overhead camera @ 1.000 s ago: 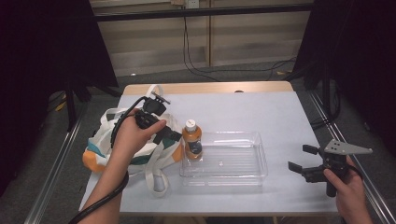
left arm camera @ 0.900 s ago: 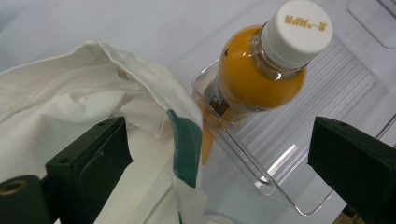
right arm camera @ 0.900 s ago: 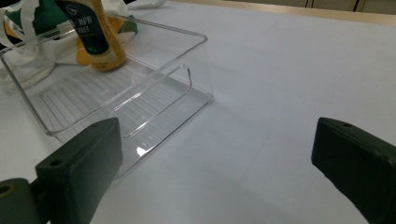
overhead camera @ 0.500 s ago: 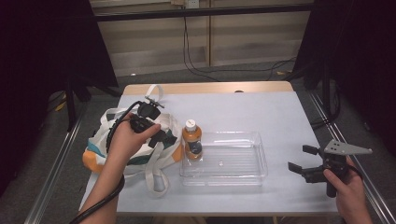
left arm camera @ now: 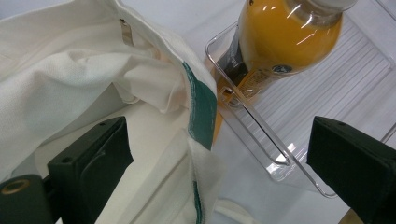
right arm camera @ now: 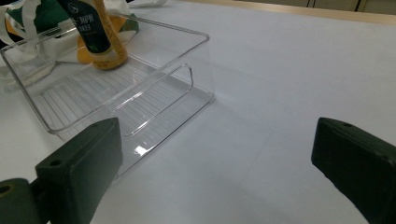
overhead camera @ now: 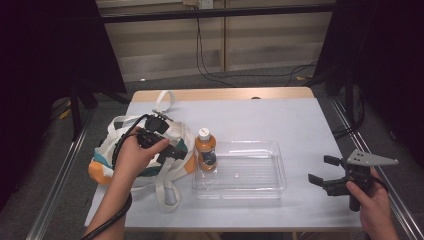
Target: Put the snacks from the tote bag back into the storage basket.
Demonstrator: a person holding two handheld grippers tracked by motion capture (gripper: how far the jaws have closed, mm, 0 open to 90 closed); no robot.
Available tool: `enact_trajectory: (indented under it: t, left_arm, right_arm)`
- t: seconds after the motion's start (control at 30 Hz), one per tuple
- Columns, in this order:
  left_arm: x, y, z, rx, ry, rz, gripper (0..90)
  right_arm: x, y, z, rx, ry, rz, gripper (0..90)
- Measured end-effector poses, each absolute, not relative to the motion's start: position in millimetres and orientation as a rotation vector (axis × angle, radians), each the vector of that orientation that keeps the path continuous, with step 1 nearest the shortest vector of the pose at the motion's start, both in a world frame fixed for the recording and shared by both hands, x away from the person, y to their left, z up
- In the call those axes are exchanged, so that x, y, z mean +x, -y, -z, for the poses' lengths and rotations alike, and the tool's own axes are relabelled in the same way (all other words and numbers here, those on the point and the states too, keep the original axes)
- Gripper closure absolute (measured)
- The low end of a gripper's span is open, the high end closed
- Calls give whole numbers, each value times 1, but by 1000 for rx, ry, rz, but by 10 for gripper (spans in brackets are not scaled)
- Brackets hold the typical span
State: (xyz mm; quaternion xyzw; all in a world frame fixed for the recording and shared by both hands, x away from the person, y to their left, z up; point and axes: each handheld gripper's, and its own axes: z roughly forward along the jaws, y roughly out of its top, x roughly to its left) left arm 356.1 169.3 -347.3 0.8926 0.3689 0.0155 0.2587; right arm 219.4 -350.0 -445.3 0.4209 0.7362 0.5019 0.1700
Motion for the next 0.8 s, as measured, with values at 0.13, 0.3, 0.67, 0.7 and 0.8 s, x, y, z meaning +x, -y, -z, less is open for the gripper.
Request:
enact_trajectory:
  t: [0.13, 0.3, 0.67, 0.7, 0.8]
  left_arm:
    - [354, -170, 352, 2409, -1010, -44, 62]
    - [353, -172, 357, 2416, -1007, -43, 63]
    - [349, -175, 369, 2389, -1033, -32, 62]
    - [350, -177, 369, 2408, -1007, -34, 62]
    - [349, -179, 370, 2394, -1009, -26, 62]
  right_arm:
    - [219, 350, 445, 1196, -2092, -1425, 18]
    - [219, 350, 445, 1194, -2095, -1425, 18]
    - [219, 349, 445, 1196, -2096, -1422, 18]
    - [219, 349, 446, 1191, -2098, -1421, 18]
    - [219, 348, 446, 1196, -2101, -1421, 18]
